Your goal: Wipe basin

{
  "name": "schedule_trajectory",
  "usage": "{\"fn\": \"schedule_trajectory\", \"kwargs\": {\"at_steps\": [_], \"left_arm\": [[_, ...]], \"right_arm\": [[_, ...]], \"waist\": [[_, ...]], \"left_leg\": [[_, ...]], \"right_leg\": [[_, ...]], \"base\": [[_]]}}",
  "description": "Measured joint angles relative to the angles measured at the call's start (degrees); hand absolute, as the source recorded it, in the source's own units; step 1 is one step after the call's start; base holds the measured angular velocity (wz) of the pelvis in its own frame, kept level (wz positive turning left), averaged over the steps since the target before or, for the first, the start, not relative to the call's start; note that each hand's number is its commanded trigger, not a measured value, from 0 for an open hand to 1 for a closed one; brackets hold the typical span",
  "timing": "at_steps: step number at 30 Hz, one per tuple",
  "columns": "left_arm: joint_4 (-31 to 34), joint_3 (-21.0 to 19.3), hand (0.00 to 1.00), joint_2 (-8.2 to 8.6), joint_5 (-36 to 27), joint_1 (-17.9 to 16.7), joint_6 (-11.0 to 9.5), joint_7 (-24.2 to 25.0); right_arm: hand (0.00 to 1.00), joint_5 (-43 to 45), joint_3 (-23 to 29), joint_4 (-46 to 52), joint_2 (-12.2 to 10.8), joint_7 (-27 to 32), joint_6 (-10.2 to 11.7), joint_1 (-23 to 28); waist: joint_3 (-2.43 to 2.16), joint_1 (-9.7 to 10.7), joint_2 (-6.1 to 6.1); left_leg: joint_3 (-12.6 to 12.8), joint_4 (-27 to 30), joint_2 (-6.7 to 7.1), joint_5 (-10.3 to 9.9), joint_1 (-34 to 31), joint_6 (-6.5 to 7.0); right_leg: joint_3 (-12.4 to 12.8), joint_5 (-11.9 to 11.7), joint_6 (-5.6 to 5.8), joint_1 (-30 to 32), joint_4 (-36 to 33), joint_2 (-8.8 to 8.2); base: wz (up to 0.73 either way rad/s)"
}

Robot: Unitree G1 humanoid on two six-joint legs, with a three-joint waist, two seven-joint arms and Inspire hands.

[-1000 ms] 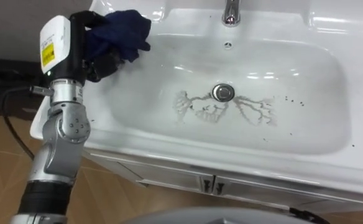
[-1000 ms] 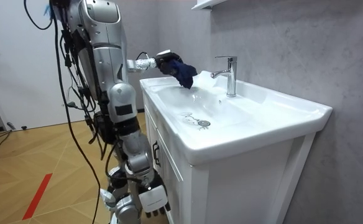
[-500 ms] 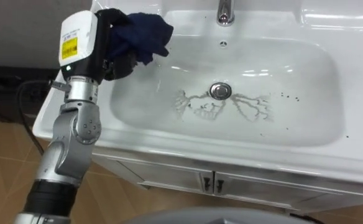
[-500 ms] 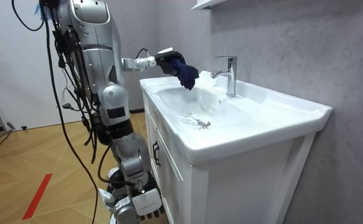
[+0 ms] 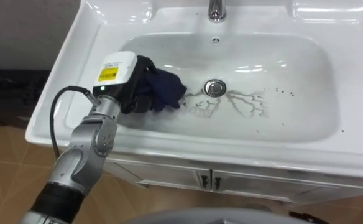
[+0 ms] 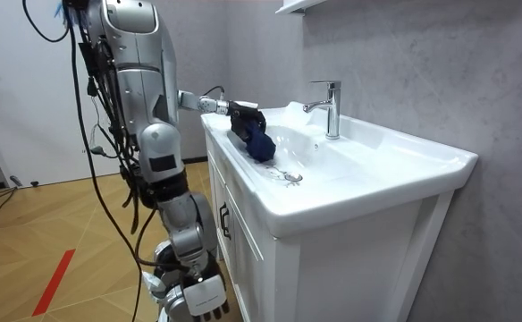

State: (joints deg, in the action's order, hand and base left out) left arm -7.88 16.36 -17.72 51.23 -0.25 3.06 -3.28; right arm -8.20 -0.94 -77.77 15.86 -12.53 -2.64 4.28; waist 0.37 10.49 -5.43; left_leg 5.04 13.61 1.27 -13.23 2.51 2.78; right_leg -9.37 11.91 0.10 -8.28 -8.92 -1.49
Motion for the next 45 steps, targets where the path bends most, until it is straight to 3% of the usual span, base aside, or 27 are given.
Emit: {"fn": "schedule_trajectory", "kwargs": {"at_steps": [17,25,33,38,41,45], "left_arm": [[-3.24,0.0,1.0,-0.7,3.88,0.04,1.49,2.19],[-3.21,0.05,1.0,-0.7,8.41,1.18,1.94,6.25],[-3.43,1.37,1.0,-0.82,8.47,1.21,3.36,6.67],[-4.33,2.63,1.0,-0.85,8.54,1.43,4.27,7.57],[-4.74,3.21,1.0,-0.84,9.67,2.73,4.54,9.22],[-8.56,4.91,1.0,-0.84,9.46,6.6,4.55,9.91]], "right_arm": [[0.0,4.25,0.01,1.86,0.42,-0.01,-1.12,-0.43],[0.0,4.14,0.01,0.99,0.44,0.23,-1.22,-0.27],[0.0,3.97,-0.04,1.09,0.22,1.98,-1.23,-0.55],[0.0,4.04,0.0,1.51,0.13,1.97,-2.46,-0.75],[0.0,4.02,0.2,2.01,0.13,1.86,-2.44,-0.99],[0.0,3.7,1.08,2.2,0.36,1.81,-2.43,-2.46]], "waist": [[0.3,0.31,-0.34],[0.36,0.67,-0.63],[0.46,1.89,-0.87],[0.52,2.06,-0.78],[0.52,2.39,-0.88],[0.39,3.58,-2.06]], "left_leg": [[1.62,-0.29,-0.43,-0.01,0.02,-0.01],[2.0,-0.1,-0.52,-0.01,0.03,-0.01],[2.4,-0.13,-0.46,-0.01,0.14,0.0],[2.8,-0.03,-0.37,-0.01,-0.01,0.01],[2.79,0.04,-0.39,-0.01,-0.25,0.01],[2.81,1.0,-0.44,0.01,-2.03,0.03]], "right_leg": [[1.43,-0.03,-0.04,0.84,-0.85,0.2],[1.57,-0.03,-0.04,0.84,-0.9,0.19],[2.31,0.02,-0.07,0.7,-0.75,0.15],[2.99,0.28,-0.06,0.97,-0.67,0.08],[3.03,0.29,-0.06,1.61,-0.69,0.1],[3.01,0.27,-0.08,3.53,-1.84,0.01]], "base": [[-0.05],[0.0],[-0.02],[-0.04],[0.0],[0.0]]}}
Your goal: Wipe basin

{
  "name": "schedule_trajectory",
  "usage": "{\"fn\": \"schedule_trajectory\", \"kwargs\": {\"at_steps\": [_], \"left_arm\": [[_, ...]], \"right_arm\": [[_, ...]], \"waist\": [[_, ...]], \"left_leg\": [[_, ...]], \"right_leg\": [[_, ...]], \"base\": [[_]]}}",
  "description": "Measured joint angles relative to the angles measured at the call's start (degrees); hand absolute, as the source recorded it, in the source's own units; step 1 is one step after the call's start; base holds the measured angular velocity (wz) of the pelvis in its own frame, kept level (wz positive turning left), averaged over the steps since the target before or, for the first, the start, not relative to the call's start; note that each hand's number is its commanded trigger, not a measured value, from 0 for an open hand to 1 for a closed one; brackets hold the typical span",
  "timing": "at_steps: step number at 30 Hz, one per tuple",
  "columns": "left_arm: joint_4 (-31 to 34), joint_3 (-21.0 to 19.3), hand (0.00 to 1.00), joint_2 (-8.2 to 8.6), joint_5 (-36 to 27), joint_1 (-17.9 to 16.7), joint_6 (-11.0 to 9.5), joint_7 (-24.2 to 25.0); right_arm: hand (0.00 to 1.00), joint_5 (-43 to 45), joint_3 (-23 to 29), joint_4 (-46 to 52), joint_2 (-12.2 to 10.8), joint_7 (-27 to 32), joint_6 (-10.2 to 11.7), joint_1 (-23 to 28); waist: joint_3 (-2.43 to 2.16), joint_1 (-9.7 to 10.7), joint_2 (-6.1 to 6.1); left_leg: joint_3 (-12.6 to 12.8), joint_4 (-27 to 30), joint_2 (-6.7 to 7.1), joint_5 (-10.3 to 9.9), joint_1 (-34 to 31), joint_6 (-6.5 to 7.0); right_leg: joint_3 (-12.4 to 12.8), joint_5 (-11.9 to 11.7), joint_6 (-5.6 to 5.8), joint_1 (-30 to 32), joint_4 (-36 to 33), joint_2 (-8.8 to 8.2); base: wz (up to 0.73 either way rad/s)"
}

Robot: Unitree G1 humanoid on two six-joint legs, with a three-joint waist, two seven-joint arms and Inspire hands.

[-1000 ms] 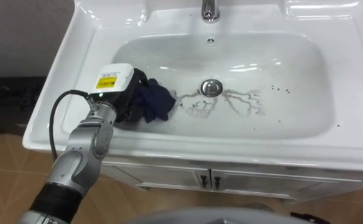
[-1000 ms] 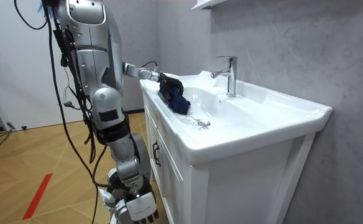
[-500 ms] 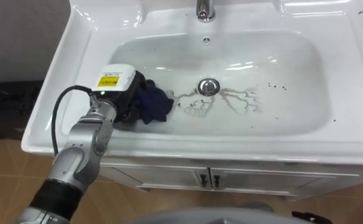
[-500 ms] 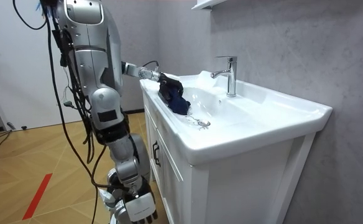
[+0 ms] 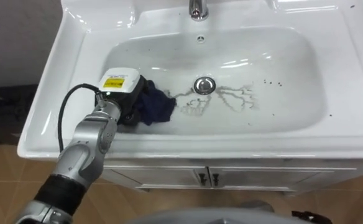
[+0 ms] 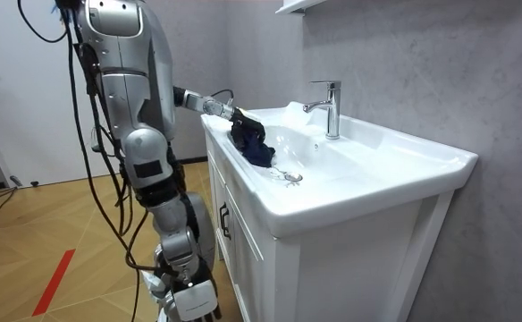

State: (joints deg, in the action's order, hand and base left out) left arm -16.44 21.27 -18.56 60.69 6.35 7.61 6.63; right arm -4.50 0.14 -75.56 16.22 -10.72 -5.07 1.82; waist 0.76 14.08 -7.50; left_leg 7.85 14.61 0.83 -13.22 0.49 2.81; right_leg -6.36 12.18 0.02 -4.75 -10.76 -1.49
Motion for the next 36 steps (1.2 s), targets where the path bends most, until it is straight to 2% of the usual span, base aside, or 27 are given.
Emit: {"fn": "schedule_trajectory", "kwargs": {"at_steps": [2,3,4,6,11,13,17,19,24,27,31,36], "left_arm": [[-3.19,1.56,1.0,0.04,-0.53,2.9,-0.03,-0.16],[-4.59,1.74,1.0,0.04,-0.56,3.97,-0.09,-0.16],[-6.16,1.9,1.0,0.05,-0.57,5.04,-0.14,-0.21],[-8.66,2.22,1.0,0.08,-0.58,7.15,-0.53,-0.23],[-16.55,4.52,1.0,0.49,-0.52,13.52,-0.43,-1.74],[-20.98,5.7,1.0,1.7,-0.59,17.01,0.01,-2.96],[-27.43,7.66,1.0,3.54,-1.97,22.21,0.37,-3.97],[-29.19,8.4,1.0,4.29,-2.55,24.76,0.85,-4.75],[-31.04,9.96,1.0,6.97,-2.67,26.88,2.0,-7.13],[-32.1,11.06,1.0,7.86,-3.77,28.22,3.61,-8.4],[-32.11,11.73,1.0,8.61,-4.95,28.37,5.59,-8.59],[-32.15,11.76,1.0,9.93,-6.76,28.95,6.3,-9.01]], "right_arm": [[0.0,-0.62,0.11,-0.55,0.3,-0.08,0.02,-0.79],[0.0,-1.15,0.32,-0.97,0.58,-0.47,0.01,-1.39],[0.0,-1.89,1.07,-1.01,1.13,-0.82,0.05,-1.85],[0.0,-1.97,1.22,-1.02,1.97,-1.08,0.16,-2.79],[0.0,-2.03,1.22,-2.81,2.67,-1.4,-0.05,-4.41],[0.0,-1.95,1.23,-4.1,2.78,-1.32,-0.15,-5.09],[0.0,-2.76,1.05,-5.05,3.45,-1.45,-0.92,-6.38],[0.0,-6.44,1.04,-5.35,3.64,-1.53,-1.31,-7.51],[0.0,-11.01,-1.21,-5.56,4.15,-1.87,-1.49,-8.44],[0.0,-11.02,-1.38,-5.64,4.13,-1.71,-2.57,-10.28],[0.0,-12.67,-1.37,-5.63,4.16,-1.26,-2.54,-11.76],[0.0,-16.51,-1.82,-6.03,4.16,-1.43,-2.54,-12.03]], "waist": [[0.05,0.39,-0.36],[-0.07,1.17,-0.7],[0.05,1.49,-1.21],[-0.02,1.92,-1.78],[0.03,4.21,-1.8],[0.19,5.79,-2.04],[0.59,6.87,-2.27],[0.92,7.61,-2.61],[1.15,7.94,-2.59],[1.31,8.42,-3.0],[1.44,9.91,-3.6],[1.55,10.46,-3.9]], "left_leg": [[0.15,0.14,-0.05,0.01,-0.39,0.01],[0.41,0.2,-0.12,0.01,-0.84,0.01],[1.2,0.22,-0.22,0.01,-1.18,0.02],[2.13,0.31,-0.2,0.07,-2.13,0.12],[3.61,1.13,-0.14,0.23,-4.72,0.35],[3.63,1.25,-0.14,0.4,-5.86,0.55],[4.67,1.99,0.11,0.45,-7.12,0.64],[4.77,3.12,0.2,0.46,-9.1,0.67],[4.93,4.4,0.16,0.46,-10.97,0.67],[4.95,4.73,0.02,0.47,-12.22,0.66],[4.87,4.71,0.03,0.47,-12.31,0.66],[5.09,4.45,0.09,0.47,-12.31,0.68]], "right_leg": [[0.15,0.0,-0.01,0.72,-0.13,0.01],[0.29,0.02,-0.03,1.34,-0.27,0.02],[1.02,0.13,-0.11,2.44,-1.14,0.02],[1.67,0.63,-0.09,4.33,-2.8,-0.16],[3.15,2.0,-0.13,9.15,-7.16,-0.53],[3.3,2.1,-0.15,10.29,-7.74,-0.56],[4.46,3.22,-0.13,13.47,-11.15,-1.02],[4.56,3.56,-0.22,16.1,-13.15,-1.47],[4.54,4.25,-0.5,18.42,-15.39,-1.59],[4.4,4.31,-0.65,19.74,-16.19,-1.98],[4.28,4.33,-0.69,19.75,-16.33,-2.03],[4.36,4.35,-0.66,19.81,-16.3,-2.08]], "base": [[-0.02],[-0.18],[-0.25],[-0.27],[-0.14],[0.0],[-0.14],[0.0],[0.0],[0.03],[0.03],[0.0]]}}
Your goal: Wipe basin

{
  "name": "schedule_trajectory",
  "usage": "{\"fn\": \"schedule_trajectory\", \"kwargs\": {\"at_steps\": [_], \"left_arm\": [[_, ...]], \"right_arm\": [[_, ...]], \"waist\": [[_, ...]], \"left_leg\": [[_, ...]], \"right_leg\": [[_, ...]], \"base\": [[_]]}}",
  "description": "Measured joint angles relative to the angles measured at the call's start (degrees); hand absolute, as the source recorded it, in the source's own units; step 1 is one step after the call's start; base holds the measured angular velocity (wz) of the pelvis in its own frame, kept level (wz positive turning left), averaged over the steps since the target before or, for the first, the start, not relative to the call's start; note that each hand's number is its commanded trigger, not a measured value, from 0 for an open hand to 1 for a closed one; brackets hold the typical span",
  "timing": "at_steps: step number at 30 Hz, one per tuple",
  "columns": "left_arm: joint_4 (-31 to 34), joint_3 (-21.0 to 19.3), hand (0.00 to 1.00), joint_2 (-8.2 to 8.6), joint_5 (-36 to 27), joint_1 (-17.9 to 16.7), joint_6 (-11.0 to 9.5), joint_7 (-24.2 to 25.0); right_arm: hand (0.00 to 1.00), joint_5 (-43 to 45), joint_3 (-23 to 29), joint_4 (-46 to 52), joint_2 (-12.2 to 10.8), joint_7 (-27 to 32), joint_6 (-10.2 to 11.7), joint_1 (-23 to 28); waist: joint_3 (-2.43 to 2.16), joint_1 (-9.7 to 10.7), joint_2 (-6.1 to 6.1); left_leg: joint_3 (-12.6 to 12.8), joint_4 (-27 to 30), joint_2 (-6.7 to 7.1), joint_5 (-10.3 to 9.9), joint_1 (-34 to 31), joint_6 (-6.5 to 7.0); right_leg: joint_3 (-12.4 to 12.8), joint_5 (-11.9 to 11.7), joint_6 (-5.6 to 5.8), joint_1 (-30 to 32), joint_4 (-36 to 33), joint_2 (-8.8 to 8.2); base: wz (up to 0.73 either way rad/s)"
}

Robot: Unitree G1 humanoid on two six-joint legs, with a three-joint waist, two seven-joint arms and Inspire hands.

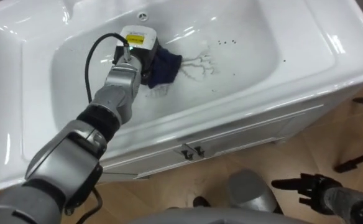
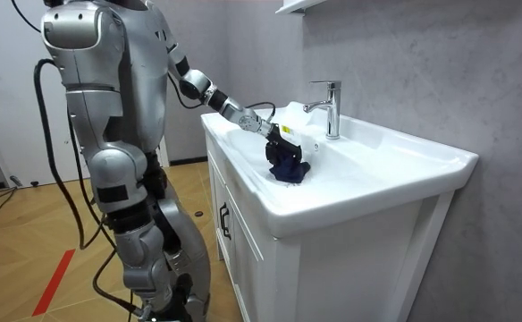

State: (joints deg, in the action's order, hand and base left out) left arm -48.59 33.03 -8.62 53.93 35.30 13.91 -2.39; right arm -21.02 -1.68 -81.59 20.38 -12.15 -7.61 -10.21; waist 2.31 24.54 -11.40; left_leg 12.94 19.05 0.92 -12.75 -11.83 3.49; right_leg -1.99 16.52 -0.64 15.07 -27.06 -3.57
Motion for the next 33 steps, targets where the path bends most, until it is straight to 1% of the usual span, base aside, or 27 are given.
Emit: {"fn": "schedule_trajectory", "kwargs": {"at_steps": [3,7,9,10,11,14,15,17,18,19,21,22,24,29,31,33], "left_arm": [[0.02,1.0,1.0,0.49,-2.56,0.61,1.1,-0.37],[0.12,1.59,1.0,1.61,-3.95,1.38,1.33,-0.92],[0.2,1.6,1.0,2.03,-4.93,1.7,1.45,-1.0],[0.19,1.6,1.0,2.42,-6.29,1.91,1.93,-1.16],[0.19,1.6,1.0,2.63,-6.98,2.09,2.08,-1.21],[1.12,1.68,1.0,3.51,-9.67,2.62,2.31,-1.3],[2.07,1.78,1.0,3.88,-11.11,2.54,2.3,-1.57],[2.86,1.79,1.0,4.9,-11.86,2.47,2.29,-2.19],[3.74,1.81,1.0,5.73,-12.57,2.47,2.21,-2.35],[4.69,1.84,1.0,6.5,-13.42,2.52,1.94,-2.63],[5.23,2.16,1.0,7.31,-13.56,2.64,1.21,-3.27],[5.62,2.24,1.0,7.6,-13.64,2.65,0.92,-3.4],[5.81,2.27,1.0,7.64,-13.96,2.66,0.78,-3.43],[6.52,2.25,1.0,7.62,-16.34,2.69,0.78,-3.71],[7.14,2.23,1.0,7.5,-17.36,2.87,0.78,-3.89],[7.4,2.19,1.0,7.49,-19.19,3.1,0.72,-4.79]], "right_arm": [[0.0,-2.06,-0.11,-1.07,0.15,0.18,-0.01,-0.14],[0.0,-3.5,-0.51,-1.52,0.42,0.68,0.02,-0.13],[0.0,-3.66,-0.55,-1.51,0.42,0.79,0.02,-0.13],[0.0,-3.66,-0.85,-1.49,0.28,1.01,0.02,-0.14],[0.0,-3.65,-0.99,-1.49,0.2,1.14,0.01,-0.14],[0.0,-4.01,-1.54,-2.04,-0.01,1.58,0.0,-0.19],[0.0,-4.32,-1.5,-2.34,-0.08,1.69,-0.01,-0.21],[0.0,-4.35,-1.53,-3.03,-0.41,2.13,0.02,-0.44],[0.0,-4.33,-1.59,-3.2,-0.59,2.29,0.03,-0.44],[0.0,-4.27,-1.64,-3.2,-0.73,2.32,0.0,-0.49],[0.0,-4.26,-1.75,-3.2,-0.88,2.31,0.01,-0.47],[0.0,-4.17,-1.78,-3.21,-0.84,2.4,0.02,-0.46],[0.0,-4.17,-2.15,-3.25,-0.88,2.61,0.0,-0.44],[0.0,-6.08,-2.32,-3.09,-0.92,2.19,0.05,-0.46],[0.0,-6.54,-3.42,-2.69,-0.91,2.05,0.14,-0.45],[0.0,-6.95,-3.94,-2.51,-1.13,2.5,0.56,-0.39]], "waist": [[0.0,0.2,0.0],[0.0,0.55,0.01],[0.0,1.09,0.01],[0.0,1.68,0.01],[0.0,1.86,0.01],[0.02,1.94,0.09],[0.05,1.96,0.27],[0.07,1.97,0.62],[0.13,1.98,0.94],[0.26,1.98,1.32],[0.26,1.99,1.79],[0.26,2.06,1.84],[0.25,2.06,1.88],[0.22,2.04,1.94],[0.22,1.95,1.95],[0.24,1.9,2.22]], "left_leg": [[0.23,-0.42,0.13,0.04,0.22,0.05],[0.75,-1.21,0.3,0.18,0.51,0.26],[0.76,-1.39,0.46,0.25,0.58,0.36],[0.77,-1.43,0.56,0.28,0.57,0.41],[0.78,-1.44,0.61,0.31,0.56,0.45],[1.05,-1.54,0.83,0.47,0.45,0.71],[1.21,-1.54,0.89,0.53,0.46,0.8],[1.34,-1.48,0.91,0.54,0.48,0.81],[1.42,-1.46,0.9,0.53,0.49,0.82],[1.52,-1.49,0.85,0.53,0.48,0.81],[1.97,-1.54,0.71,0.52,0.48,0.8],[2.0,-1.56,0.59,0.51,0.41,0.79],[2.17,-1.72,0.38,0.51,0.39,0.79],[2.69,-1.65,0.38,0.51,0.21,0.79],[2.95,-1.29,0.34,0.47,-0.41,0.85],[3.82,-0.4,0.17,0.37,-1.28,1.0]], "right_leg": [[-0.12,0.11,0.05,0.02,-0.09,-0.29],[-0.44,0.11,0.13,0.02,0.28,-0.58],[-0.58,0.21,0.3,-0.04,0.27,-0.66],[-1.08,0.28,0.39,-0.2,0.27,-0.62],[-1.22,0.31,0.44,-0.24,0.27,-0.69],[-1.89,0.43,0.65,-0.24,0.3,-1.29],[-2.01,0.47,0.71,-0.24,0.36,-1.32],[-1.89,0.44,0.78,-0.23,0.49,-1.3],[-1.8,0.45,0.8,-0.2,0.48,-1.28],[-1.49,0.45,0.8,-0.07,0.5,-1.19],[-1.06,0.44,0.8,0.06,0.6,-0.94],[-1.02,0.31,0.82,0.04,0.91,-0.79],[-0.77,0.03,0.8,-0.02,1.39,-0.46],[-0.31,-0.02,0.88,0.3,1.34,-0.45],[0.05,-0.05,0.94,0.99,1.07,-0.45],[0.09,-0.08,1.02,1.88,0.22,-0.55]], "base": [[0.0],[-0.01],[0.09],[0.17],[0.16],[0.12],[0.07],[0.02],[-0.06],[-0.07],[-0.09],[-0.06],[-0.02],[-0.01],[-0.02],[-0.02]]}}
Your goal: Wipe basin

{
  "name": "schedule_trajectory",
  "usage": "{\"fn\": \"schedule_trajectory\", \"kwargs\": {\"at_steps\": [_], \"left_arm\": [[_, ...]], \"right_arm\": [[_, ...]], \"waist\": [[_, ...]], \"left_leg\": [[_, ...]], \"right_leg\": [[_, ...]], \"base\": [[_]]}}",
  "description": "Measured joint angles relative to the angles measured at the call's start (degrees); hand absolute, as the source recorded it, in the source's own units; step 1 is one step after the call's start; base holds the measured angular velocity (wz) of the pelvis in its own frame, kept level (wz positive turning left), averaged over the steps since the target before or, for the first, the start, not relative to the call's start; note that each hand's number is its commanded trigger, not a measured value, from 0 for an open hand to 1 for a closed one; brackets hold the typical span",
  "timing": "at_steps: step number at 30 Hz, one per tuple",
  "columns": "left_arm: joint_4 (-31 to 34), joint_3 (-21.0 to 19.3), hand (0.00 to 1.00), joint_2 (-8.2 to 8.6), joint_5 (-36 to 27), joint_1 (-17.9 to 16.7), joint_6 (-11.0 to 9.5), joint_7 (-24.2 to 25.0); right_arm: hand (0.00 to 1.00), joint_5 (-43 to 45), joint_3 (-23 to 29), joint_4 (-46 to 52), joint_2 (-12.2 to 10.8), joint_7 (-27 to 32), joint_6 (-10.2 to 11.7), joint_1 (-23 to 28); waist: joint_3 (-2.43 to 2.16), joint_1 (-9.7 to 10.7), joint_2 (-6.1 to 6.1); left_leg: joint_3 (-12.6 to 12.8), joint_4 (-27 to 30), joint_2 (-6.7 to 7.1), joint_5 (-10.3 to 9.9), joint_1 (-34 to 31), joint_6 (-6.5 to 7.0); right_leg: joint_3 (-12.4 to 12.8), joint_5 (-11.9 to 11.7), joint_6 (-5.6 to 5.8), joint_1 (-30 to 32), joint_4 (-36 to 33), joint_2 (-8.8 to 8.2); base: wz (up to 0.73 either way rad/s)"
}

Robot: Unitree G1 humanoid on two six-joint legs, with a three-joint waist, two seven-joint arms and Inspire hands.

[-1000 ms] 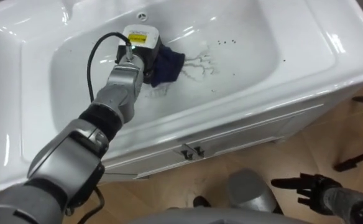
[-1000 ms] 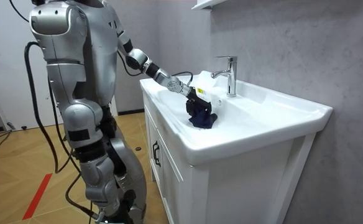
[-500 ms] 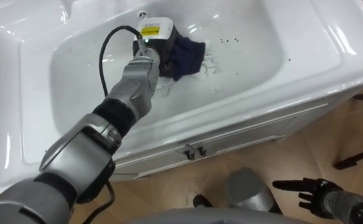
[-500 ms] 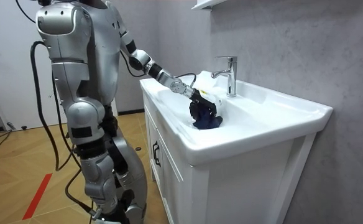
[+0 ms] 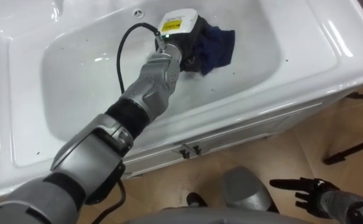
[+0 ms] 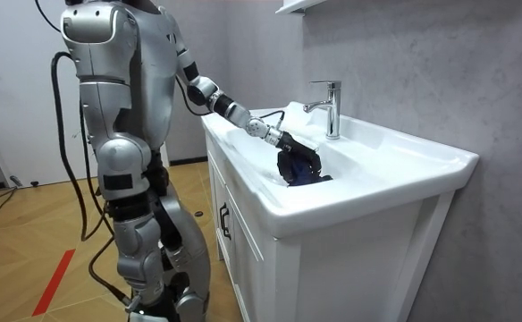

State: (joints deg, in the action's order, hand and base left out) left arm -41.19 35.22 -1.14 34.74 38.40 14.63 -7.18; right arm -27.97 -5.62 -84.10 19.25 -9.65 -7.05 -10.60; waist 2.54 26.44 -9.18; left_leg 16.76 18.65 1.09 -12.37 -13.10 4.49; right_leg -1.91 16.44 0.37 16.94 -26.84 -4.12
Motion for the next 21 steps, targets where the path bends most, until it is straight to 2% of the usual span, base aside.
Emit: {"fn": "schedule_trajectory", "kwargs": {"at_steps": [4,14,21], "left_arm": [[0.8,-0.26,1.0,-0.29,-5.33,0.21,-0.87,-0.55],[3.48,-0.17,1.0,-0.23,-7.78,0.14,-1.44,-0.58],[3.23,-0.15,1.0,-0.25,-8.34,-0.49,-3.9,-0.74]], "right_arm": [[0.0,-0.03,-0.03,0.09,-0.33,0.89,0.11,-0.02],[0.0,0.05,-1.1,0.02,-0.68,1.5,0.17,0.25],[0.0,-0.9,-1.15,1.77,-0.7,1.02,1.32,0.64]], "waist": [[-0.01,-0.18,0.17],[-0.01,-0.29,0.05],[0.01,-0.5,0.08]], "left_leg": [[1.21,1.14,-0.53,-0.54,-0.96,0.24],[1.92,3.07,-1.46,-1.44,-2.72,0.3],[2.17,3.06,-1.5,-1.44,-2.58,0.3]], "right_leg": [[0.05,0.02,0.0,1.01,-0.59,0.04],[0.04,-0.11,-0.07,2.27,-1.01,0.46],[-0.45,-0.12,-0.08,1.91,-0.96,0.29]], "base": [[-0.05],[-0.02],[0.02]]}}
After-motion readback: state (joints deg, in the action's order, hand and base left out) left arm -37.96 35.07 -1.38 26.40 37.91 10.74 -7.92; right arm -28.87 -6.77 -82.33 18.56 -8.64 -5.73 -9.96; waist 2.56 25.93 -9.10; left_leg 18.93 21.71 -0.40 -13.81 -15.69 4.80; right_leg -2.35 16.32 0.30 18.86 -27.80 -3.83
